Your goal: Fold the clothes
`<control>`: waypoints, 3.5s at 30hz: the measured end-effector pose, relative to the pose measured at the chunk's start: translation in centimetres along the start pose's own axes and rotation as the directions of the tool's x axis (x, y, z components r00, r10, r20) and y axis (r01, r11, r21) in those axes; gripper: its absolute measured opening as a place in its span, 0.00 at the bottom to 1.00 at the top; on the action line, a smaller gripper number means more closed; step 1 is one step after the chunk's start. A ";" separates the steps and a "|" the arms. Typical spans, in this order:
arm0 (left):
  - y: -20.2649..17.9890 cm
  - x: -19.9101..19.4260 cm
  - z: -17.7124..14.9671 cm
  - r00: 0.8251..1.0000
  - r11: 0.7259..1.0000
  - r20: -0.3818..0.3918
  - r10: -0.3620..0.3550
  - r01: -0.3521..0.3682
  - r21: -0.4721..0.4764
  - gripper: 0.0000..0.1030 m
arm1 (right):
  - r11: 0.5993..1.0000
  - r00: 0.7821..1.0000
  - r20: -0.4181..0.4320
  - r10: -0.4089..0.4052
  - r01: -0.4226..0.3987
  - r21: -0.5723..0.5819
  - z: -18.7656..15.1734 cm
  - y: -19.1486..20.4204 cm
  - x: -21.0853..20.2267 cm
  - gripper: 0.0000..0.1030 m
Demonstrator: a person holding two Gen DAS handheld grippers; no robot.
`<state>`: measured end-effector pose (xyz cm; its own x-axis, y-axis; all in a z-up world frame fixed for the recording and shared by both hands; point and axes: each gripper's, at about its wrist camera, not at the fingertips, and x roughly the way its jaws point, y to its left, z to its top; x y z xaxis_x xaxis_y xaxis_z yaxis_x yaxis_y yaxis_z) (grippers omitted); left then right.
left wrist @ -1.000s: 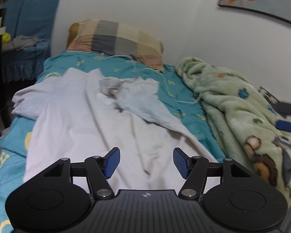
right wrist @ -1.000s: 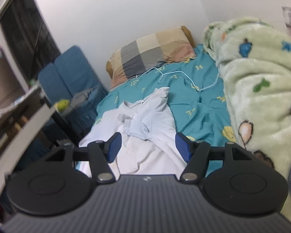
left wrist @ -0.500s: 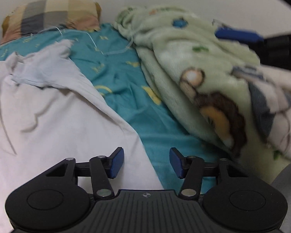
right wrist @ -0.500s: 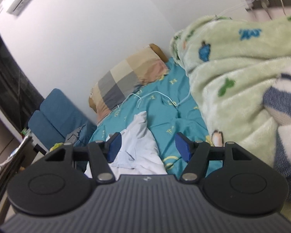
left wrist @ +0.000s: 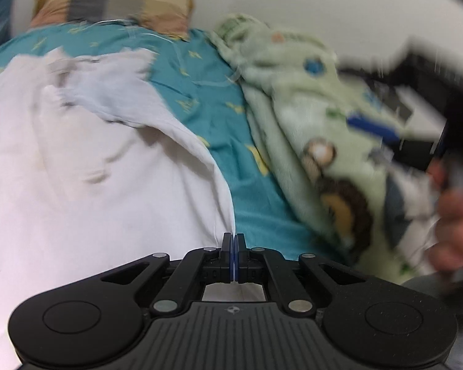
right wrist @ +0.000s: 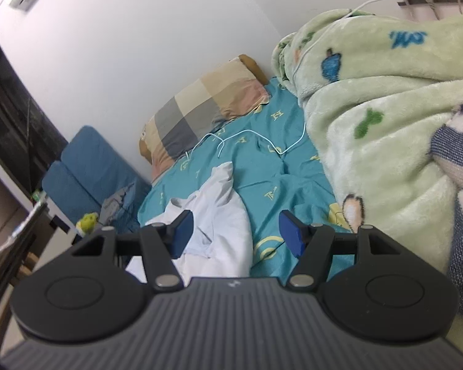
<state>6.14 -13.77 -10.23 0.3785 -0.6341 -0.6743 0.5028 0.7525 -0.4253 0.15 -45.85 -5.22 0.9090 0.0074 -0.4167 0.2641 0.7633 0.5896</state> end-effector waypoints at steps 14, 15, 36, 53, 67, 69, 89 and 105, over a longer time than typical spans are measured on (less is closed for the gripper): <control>13.2 -3.6 -2.0 0.998 0.920 -0.031 0.057 -0.064 -0.387 0.03 | 0.967 0.958 -0.278 -0.064 -0.009 -0.255 -3.6 4.7 4.8 0.63; 12.9 -3.8 -2.1 0.998 0.925 -0.027 0.053 -0.059 -0.375 0.05 | 0.962 0.956 -0.286 -0.073 -0.008 -0.272 -3.8 5.0 4.9 0.63; 32.2 -6.2 6.6 0.916 0.644 0.278 0.288 0.029 -0.765 0.62 | 0.956 0.948 -0.303 -0.096 0.003 -0.294 -6.0 12.0 13.6 0.62; 42.3 0.8 12.6 0.882 0.626 0.280 0.380 -0.022 -0.779 0.07 | 0.972 0.899 -0.408 -0.157 0.068 -0.224 -8.9 10.0 20.0 0.61; 21.1 3.3 25.4 0.877 0.948 0.361 0.317 -0.305 -0.092 0.05 | 0.989 0.926 -0.360 -0.116 0.073 -0.130 -7.3 9.4 17.9 0.61; 18.1 6.4 25.2 0.899 0.954 0.328 0.289 -0.298 -0.022 0.05 | 0.991 0.929 -0.354 -0.108 0.073 -0.111 -7.0 9.0 17.6 0.61; 13.0 7.6 16.4 0.926 0.950 0.226 0.303 -0.311 -0.001 0.57 | 0.985 0.966 -0.246 -0.079 0.039 -0.165 -6.1 7.4 16.8 0.63; 9.4 -6.5 7.2 0.882 0.931 0.306 0.360 -0.362 -0.050 0.61 | 0.936 0.983 -0.181 -0.027 -0.039 -0.349 -7.7 11.1 13.3 0.63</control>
<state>14.01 -3.83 -5.48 0.7520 -0.3427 -0.5631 0.2920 0.9390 -0.1816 12.69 -32.27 -9.51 0.8282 0.1040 -0.5506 0.0995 0.9397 0.3272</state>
